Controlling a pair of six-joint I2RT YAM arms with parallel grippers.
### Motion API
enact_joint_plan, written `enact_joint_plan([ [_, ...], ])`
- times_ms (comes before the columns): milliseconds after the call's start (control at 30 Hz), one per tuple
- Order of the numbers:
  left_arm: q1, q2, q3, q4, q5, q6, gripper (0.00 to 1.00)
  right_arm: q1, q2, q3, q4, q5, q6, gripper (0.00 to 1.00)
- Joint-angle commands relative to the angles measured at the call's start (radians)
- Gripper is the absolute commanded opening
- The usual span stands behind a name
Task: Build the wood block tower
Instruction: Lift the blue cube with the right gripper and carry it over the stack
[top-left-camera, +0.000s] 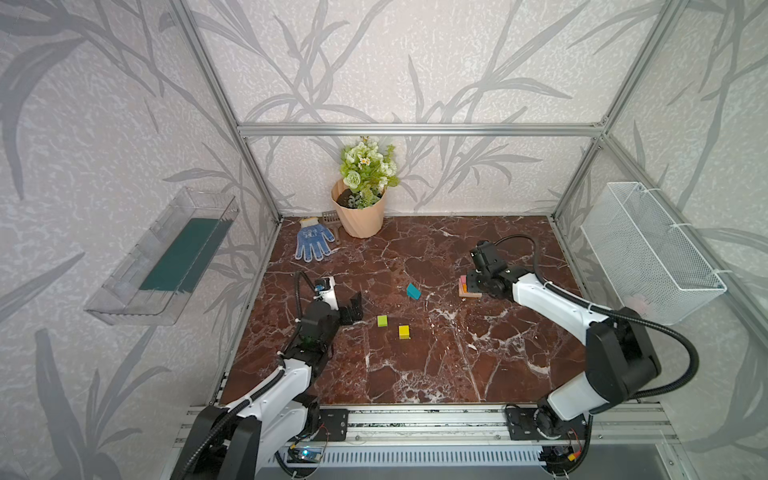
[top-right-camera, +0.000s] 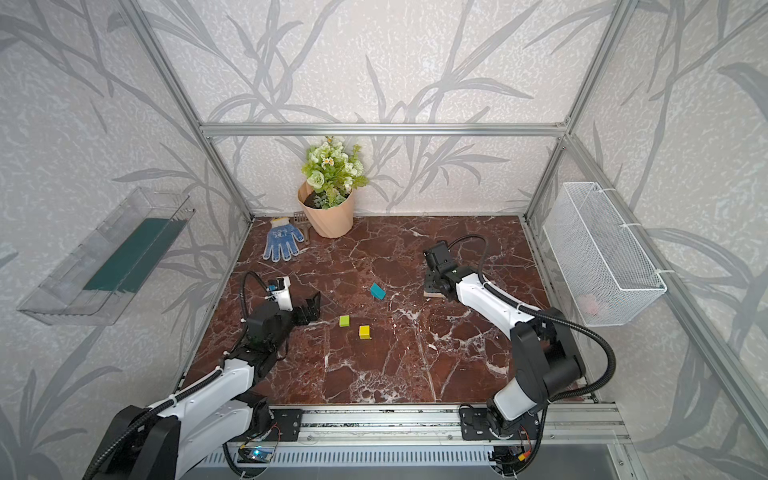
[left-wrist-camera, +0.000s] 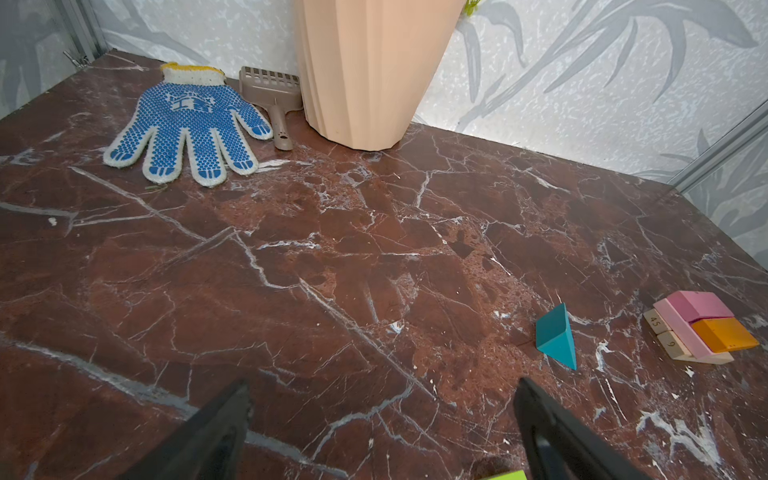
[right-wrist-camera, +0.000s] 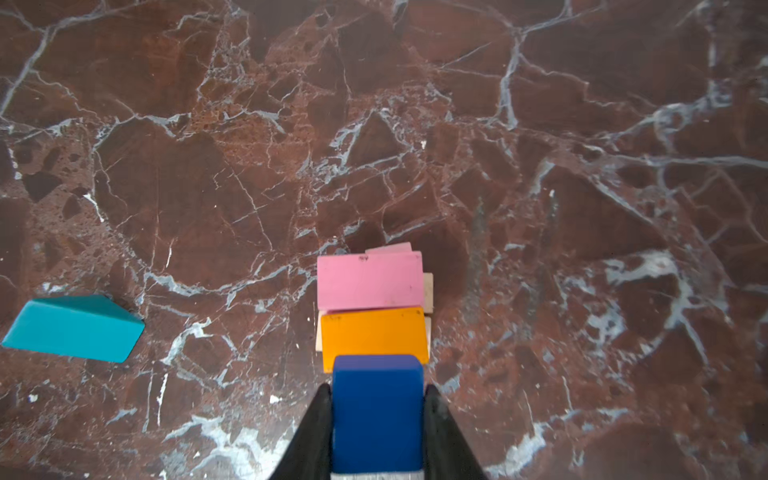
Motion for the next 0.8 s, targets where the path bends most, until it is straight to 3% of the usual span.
enact_joint_plan([
  [0,-0.005,0.008,0.035,0.013,-0.008,0.017,1.0,-0.048,0.061,0.068,-0.035,-0.082,-0.066,0.05],
  [333,-0.006,0.016,0.035,0.02,-0.006,0.018,0.99,-0.069,0.173,0.159,-0.053,-0.169,-0.081,0.07],
  [767,-0.009,0.019,0.036,0.026,0.005,0.023,1.0,-0.069,0.176,0.16,-0.071,-0.129,-0.086,0.1],
])
